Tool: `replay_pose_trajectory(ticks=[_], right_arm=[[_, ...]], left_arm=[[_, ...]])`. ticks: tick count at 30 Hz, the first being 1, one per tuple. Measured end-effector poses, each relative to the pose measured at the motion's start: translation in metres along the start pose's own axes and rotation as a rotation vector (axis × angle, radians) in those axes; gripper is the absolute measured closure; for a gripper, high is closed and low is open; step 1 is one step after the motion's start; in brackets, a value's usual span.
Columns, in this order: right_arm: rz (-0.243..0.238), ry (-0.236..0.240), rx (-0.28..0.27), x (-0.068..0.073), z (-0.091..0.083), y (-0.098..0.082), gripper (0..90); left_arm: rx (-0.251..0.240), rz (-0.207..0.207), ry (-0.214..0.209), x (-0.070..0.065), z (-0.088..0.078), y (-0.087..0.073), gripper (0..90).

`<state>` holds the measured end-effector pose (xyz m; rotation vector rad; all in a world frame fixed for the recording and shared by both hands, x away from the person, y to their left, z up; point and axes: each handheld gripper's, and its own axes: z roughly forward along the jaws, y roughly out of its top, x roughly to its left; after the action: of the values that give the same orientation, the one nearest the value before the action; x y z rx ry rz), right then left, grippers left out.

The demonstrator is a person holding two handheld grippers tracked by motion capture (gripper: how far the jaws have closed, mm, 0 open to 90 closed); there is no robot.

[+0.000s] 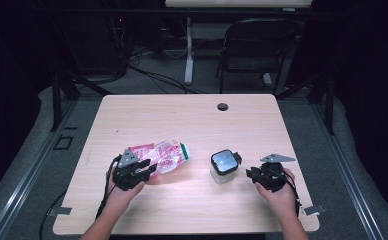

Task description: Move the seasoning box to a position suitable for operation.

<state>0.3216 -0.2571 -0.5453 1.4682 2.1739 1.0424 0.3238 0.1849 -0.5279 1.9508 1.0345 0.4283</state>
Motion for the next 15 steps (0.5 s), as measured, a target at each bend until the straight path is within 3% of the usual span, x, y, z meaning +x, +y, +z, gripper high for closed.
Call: replay_pose_trajectory(ticks=[5,13,15], right_arm=[[-0.023,-0.030,-0.009,0.002,0.004,0.004,71.1],[-0.032,-0.006,-0.011,0.002,0.016,0.014,68.4],[-0.059,-0.010,-0.006,0.004,0.023,0.017,68.4]], left_arm=[[-0.002,0.001,0.001,-0.001,-0.006,-0.002,65.4],[0.008,-0.011,0.019,0.001,-0.014,-0.012,65.8],[0.006,-0.016,0.028,0.002,-0.019,-0.015,65.8]])
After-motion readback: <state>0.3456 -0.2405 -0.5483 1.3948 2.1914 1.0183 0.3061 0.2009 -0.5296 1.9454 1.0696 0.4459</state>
